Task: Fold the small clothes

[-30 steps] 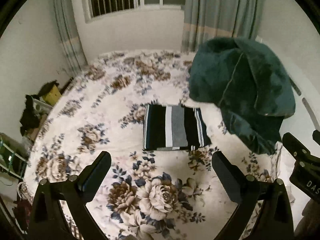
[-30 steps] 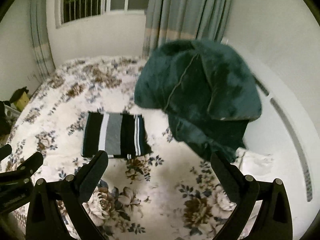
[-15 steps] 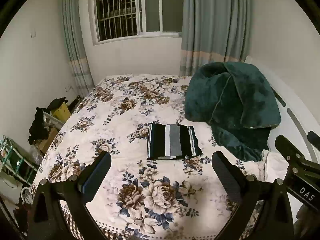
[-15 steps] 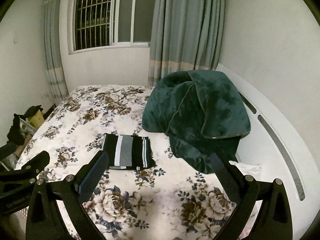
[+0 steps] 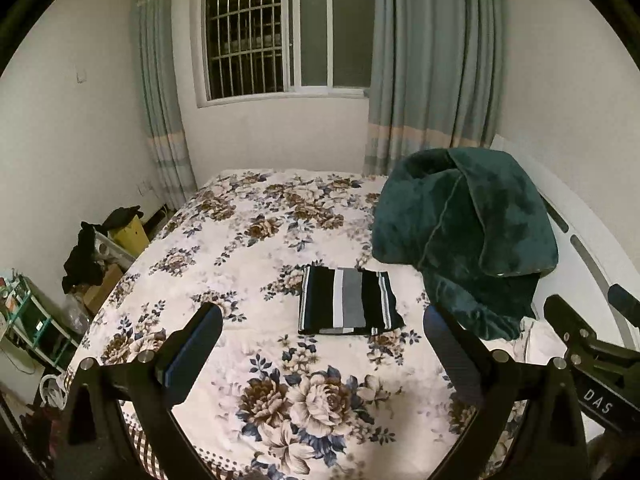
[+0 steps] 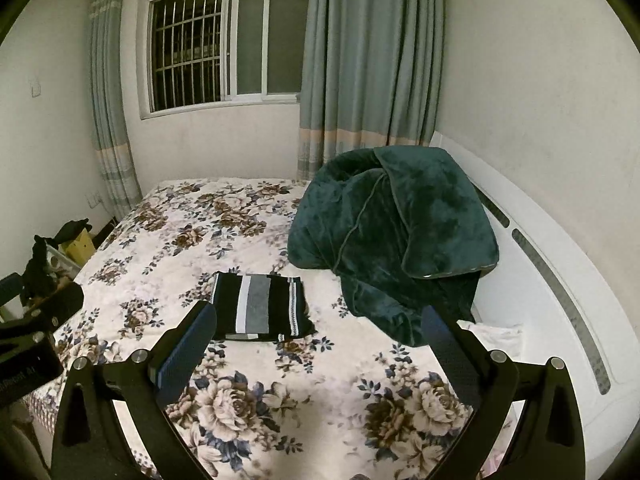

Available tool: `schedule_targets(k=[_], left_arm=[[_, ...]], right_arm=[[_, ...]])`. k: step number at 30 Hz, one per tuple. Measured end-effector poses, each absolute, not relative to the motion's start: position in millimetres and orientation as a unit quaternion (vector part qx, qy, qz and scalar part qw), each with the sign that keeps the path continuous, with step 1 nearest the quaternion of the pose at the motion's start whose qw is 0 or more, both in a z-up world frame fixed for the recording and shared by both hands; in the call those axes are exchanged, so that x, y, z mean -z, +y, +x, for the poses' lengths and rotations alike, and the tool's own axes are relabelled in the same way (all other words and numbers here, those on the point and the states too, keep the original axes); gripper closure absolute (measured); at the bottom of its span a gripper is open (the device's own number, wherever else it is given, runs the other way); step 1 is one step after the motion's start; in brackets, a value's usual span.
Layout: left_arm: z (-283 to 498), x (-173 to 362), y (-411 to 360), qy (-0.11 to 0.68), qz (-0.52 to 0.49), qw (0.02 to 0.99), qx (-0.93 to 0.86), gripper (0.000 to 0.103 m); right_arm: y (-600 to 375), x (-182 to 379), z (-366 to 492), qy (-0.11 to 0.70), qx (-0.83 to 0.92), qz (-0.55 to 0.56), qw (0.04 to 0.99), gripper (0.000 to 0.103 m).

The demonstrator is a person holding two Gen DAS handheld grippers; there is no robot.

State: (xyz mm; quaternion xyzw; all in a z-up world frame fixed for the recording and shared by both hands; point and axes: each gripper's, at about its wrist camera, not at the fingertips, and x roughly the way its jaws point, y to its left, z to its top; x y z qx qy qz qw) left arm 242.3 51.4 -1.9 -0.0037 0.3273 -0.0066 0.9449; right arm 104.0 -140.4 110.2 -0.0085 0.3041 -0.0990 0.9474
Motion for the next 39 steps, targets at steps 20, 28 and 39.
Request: schedule_targets(k=[20, 28, 39], left_arm=[[232.2, 3.2, 58.1, 0.334, -0.005, 0.943, -0.005, 0.0], [235.2, 4.1, 61.2, 0.334, -0.002, 0.942, -0.005, 0.0], [234.2, 3.7, 63.1, 0.333, 0.0, 0.943, -0.004, 0.0]], right_arm=[[-148.3, -118.1, 105.9, 0.309, 0.079, -0.011, 0.948, 0.0], [-149.4, -115.7, 111.5, 0.312, 0.069, -0.01, 0.948, 0.0], [-146.5, -113.7, 112.1, 0.312, 0.067, -0.011, 0.948, 0.0]])
